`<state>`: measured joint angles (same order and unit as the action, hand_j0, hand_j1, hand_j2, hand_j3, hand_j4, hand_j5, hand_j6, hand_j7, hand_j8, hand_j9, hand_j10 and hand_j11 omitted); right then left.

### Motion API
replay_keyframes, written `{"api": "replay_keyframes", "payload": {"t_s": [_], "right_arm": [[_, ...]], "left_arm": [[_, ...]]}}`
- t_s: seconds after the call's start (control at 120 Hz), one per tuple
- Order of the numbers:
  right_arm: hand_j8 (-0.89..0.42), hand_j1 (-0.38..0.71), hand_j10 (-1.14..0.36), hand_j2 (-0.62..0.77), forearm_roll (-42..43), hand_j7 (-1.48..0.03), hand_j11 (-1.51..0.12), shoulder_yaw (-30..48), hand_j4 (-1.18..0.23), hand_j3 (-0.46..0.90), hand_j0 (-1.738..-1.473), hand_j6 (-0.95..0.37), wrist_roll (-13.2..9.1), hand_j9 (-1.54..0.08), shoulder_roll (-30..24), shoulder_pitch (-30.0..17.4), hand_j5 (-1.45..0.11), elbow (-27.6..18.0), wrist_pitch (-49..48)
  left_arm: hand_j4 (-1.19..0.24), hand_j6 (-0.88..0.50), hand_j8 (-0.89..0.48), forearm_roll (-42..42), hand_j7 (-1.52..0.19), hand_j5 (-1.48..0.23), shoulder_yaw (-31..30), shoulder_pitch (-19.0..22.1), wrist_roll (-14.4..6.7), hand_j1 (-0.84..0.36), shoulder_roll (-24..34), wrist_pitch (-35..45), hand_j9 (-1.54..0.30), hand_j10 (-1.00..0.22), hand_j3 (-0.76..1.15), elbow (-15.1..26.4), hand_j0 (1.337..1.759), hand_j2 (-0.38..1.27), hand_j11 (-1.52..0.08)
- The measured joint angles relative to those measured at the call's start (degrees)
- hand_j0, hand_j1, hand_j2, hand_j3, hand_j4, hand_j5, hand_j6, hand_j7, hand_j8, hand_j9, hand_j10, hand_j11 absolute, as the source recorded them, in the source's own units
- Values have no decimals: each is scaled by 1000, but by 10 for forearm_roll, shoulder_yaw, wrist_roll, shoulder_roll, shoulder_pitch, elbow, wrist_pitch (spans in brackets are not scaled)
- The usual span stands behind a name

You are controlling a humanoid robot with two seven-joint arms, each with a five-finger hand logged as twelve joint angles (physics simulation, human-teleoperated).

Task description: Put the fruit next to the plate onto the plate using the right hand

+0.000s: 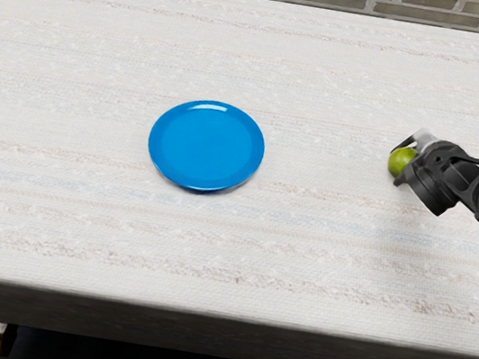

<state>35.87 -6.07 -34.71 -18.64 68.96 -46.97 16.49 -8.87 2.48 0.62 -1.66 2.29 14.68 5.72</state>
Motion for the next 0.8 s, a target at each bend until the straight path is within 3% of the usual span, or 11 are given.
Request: {"api": "replay_keyframes", "payload": {"t_s": [0.042,0.067,0.183,0.333,0.383,0.467,0.525,0.7,0.75,0.758,0.8], "right_arm": [[-161,325,-452,209,-4,-990,-1030,8,-415,1,-1658,-184,0,-1042,-2,-1,-1057,0,-1],[-169,294,-447,147,-6,-1006,-1050,15,-397,3,-1658,-183,0,-1062,-3,-1,-1084,0,-3],[-153,276,-441,185,-17,-1062,-1135,70,-417,1,-1649,-197,-2,-1141,-13,3,-1160,-2,-46],[-165,239,-460,159,-79,-1100,-1159,170,-440,0,-1643,-214,-4,-1176,-52,13,-1201,-2,-192],[-170,188,-475,34,-120,-1107,-1175,184,-458,2,-1642,-222,-3,-1190,-63,23,-1219,-1,-248],[-160,225,-458,129,-185,-1116,-1195,197,-447,0,-1643,-220,-3,-1214,-69,43,-1230,-2,-327],[-159,227,-459,164,-212,-1121,-1198,202,-457,0,-1642,-227,-3,-1225,-52,55,-1233,-2,-358],[-181,156,-478,31,-236,-1129,-1202,207,-488,1,-1640,-256,-4,-1235,39,82,-1243,-1,-381],[-173,183,-466,63,-236,-1130,-1205,207,-478,1,-1642,-248,-3,-1235,61,87,-1251,0,-373],[-172,178,-461,15,-236,-1130,-1205,207,-478,0,-1642,-247,-3,-1235,64,88,-1252,0,-371],[-170,201,-453,120,-234,-1131,-1204,207,-478,0,-1642,-244,-3,-1232,81,90,-1249,0,-364]], "left_arm": [[-1,-1,-1,0,-1,-1,0,0,0,349,0,0,-1,-1,0,0,1658,1,0],[-1,-1,-1,0,-1,-1,0,0,0,349,0,0,0,-1,0,0,1658,1,0],[-1,-1,-1,0,-1,-1,0,0,0,349,0,0,-1,-1,0,0,1658,1,-1],[-1,-1,-1,0,-1,-1,0,0,0,349,0,0,-1,-1,-1,0,1658,1,-1],[-1,-1,-1,0,-1,-1,0,0,0,349,0,0,-1,-1,-1,0,1658,1,-1],[-1,-1,-1,0,-1,-1,0,0,0,349,0,0,-1,-1,-1,0,1658,1,-1],[-1,-1,-1,0,-1,-1,0,0,0,349,0,0,-1,-1,-1,0,1658,1,-1],[-1,-1,-1,0,-1,-1,0,0,0,349,0,0,-1,-1,-1,0,1658,1,-1],[-1,-1,-1,0,-1,-1,0,0,0,349,0,0,-1,-1,-1,0,1658,1,-1],[-1,-1,-1,0,-1,-1,0,0,0,349,0,0,-1,-1,-1,0,1658,1,-1],[-1,-1,-1,0,-1,-1,0,0,0,349,0,0,-1,-1,-1,0,1658,1,-1]]}}
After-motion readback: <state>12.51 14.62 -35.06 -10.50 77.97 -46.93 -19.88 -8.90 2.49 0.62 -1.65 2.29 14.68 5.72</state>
